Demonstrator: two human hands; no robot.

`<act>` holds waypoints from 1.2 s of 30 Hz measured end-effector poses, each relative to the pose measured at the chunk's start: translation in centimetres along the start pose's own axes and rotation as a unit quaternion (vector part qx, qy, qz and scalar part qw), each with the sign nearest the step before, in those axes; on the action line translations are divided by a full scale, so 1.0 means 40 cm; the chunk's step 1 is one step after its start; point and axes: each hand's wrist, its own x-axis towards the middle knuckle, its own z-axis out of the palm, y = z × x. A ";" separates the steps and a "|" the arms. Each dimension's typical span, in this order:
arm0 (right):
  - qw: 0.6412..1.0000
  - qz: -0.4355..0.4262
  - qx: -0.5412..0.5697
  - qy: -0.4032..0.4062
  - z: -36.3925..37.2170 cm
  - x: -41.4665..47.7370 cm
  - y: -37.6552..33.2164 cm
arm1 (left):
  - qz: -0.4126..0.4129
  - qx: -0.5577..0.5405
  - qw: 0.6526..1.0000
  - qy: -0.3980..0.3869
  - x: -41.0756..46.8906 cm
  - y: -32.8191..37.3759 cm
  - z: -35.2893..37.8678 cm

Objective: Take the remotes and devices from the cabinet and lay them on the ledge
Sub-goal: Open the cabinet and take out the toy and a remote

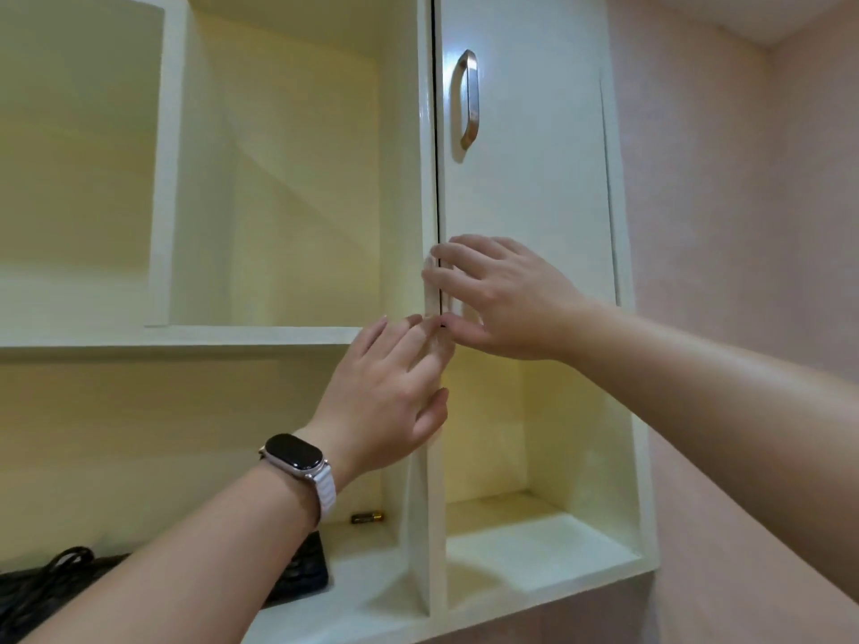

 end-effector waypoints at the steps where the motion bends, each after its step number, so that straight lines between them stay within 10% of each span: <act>1: 1.000 -0.011 0.000 0.011 0.016 0.002 0.008 | 0.002 0.009 1.000 0.001 -0.006 0.000 0.011; 17: 0.979 -0.178 -0.030 0.091 0.085 0.014 0.109 | 0.033 0.102 0.988 0.114 -0.017 -0.013 0.112; 36: 0.966 -0.238 -0.052 0.086 -0.212 -0.094 0.191 | -0.119 0.062 0.991 -0.026 0.076 0.132 0.025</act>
